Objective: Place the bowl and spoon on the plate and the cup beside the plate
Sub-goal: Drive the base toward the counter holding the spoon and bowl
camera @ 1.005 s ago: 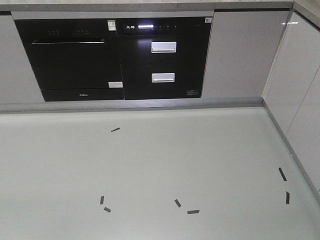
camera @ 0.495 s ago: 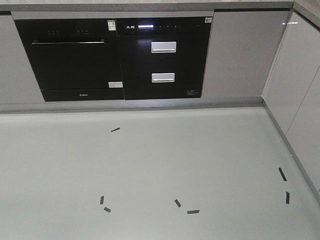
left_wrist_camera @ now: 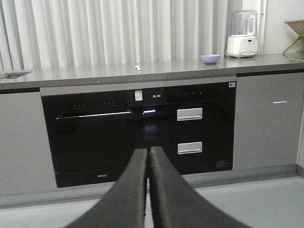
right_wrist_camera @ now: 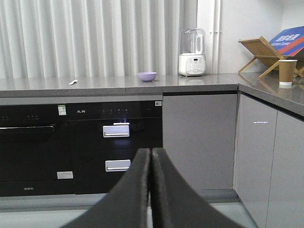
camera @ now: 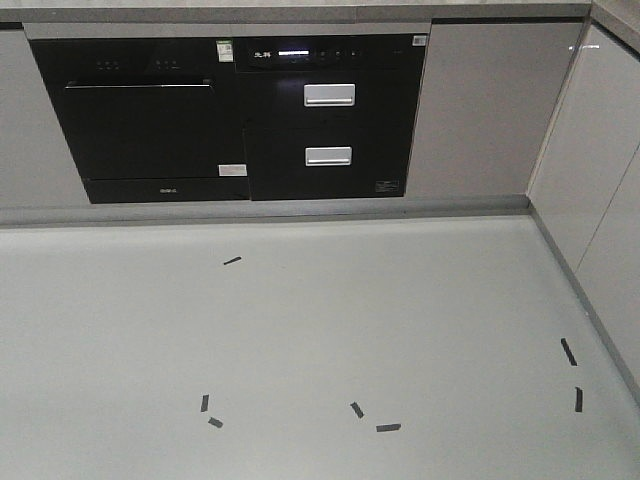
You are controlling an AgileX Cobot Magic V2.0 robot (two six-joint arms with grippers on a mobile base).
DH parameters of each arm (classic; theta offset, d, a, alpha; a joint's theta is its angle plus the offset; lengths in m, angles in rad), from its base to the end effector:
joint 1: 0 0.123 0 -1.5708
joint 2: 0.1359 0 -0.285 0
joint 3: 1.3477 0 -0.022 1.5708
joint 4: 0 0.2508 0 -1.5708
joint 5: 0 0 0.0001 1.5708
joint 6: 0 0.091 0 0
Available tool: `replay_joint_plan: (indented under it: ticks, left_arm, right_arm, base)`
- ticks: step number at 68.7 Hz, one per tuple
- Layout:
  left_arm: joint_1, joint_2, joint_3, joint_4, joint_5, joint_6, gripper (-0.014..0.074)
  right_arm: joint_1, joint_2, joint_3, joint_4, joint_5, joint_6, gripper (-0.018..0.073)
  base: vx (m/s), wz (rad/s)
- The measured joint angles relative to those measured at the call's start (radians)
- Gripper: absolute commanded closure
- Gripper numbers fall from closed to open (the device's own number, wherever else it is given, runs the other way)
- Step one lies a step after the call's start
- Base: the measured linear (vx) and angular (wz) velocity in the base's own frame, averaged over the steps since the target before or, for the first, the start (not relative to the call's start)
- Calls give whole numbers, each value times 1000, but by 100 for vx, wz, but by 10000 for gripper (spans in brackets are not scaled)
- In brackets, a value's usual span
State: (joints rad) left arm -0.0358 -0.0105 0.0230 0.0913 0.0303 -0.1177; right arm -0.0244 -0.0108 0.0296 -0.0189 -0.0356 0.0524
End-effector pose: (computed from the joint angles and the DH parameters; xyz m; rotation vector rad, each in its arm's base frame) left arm 0.0566 -0.0018 0.2033 0.0049 1.5265 -0.0476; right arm 0.0564 -0.0013 0.2070 0.0419 1.4662 0.0079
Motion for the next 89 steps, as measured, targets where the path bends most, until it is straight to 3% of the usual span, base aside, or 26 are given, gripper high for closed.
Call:
replay_joint_plan:
  ticks: [89]
  left_arm:
    - [0,0,0,0,0,0,603]
  right_arm:
    - [0,0,0,0,0,0,570]
  base:
    - [23,0]
